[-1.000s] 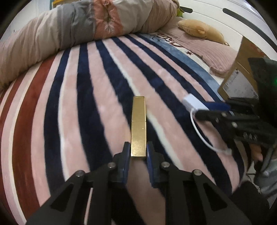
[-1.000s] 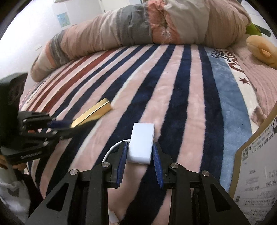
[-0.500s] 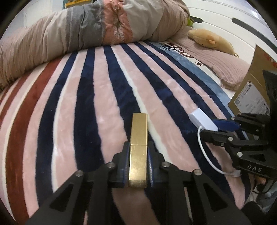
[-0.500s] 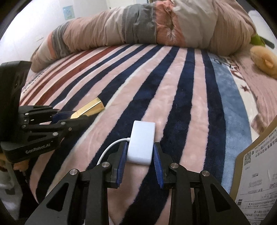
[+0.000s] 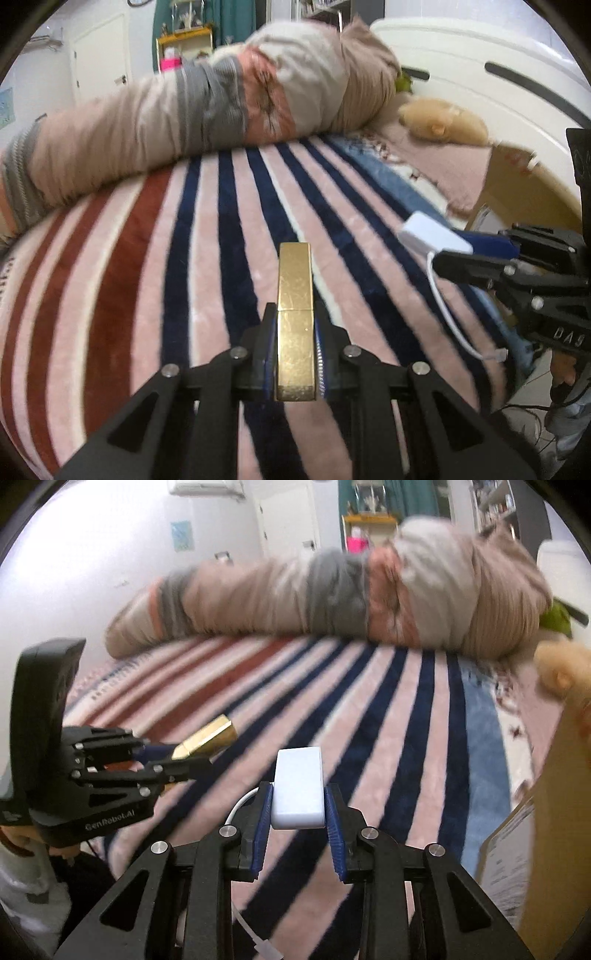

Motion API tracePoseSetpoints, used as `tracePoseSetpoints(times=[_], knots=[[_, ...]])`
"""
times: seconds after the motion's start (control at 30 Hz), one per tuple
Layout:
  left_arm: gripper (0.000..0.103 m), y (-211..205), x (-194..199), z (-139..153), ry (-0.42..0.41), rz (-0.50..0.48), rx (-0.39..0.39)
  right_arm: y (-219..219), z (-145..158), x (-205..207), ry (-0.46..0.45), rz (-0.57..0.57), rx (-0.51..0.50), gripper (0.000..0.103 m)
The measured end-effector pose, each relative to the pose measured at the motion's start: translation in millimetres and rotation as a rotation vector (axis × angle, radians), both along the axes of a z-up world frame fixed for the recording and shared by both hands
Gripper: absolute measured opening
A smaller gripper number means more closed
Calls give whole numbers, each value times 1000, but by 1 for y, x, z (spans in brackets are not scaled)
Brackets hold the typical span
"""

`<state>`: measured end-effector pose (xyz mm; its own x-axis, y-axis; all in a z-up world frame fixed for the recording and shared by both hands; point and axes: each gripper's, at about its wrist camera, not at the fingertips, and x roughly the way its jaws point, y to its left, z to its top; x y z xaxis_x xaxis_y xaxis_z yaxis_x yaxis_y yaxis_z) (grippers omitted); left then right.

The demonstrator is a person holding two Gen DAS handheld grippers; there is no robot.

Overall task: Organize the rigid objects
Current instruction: 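Drop the adapter and gold bar into the box with both grippers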

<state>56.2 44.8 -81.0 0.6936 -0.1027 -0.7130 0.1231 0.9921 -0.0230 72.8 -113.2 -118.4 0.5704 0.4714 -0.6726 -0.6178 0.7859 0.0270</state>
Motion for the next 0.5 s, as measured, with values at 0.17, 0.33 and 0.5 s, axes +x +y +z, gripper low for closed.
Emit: tracePoseSetpoints(times=[0.17, 0.33, 0.5], knots=[[15, -20, -26, 54, -85, -33, 15, -26, 65, -23, -115, 1, 99, 24], [15, -62, -38, 104, -168, -122, -9, -78, 114, -40, -227, -78, 145, 24], [15, -118, -27, 133, -194, -228, -42, -136, 130, -39, -294, -227, 135, 24]])
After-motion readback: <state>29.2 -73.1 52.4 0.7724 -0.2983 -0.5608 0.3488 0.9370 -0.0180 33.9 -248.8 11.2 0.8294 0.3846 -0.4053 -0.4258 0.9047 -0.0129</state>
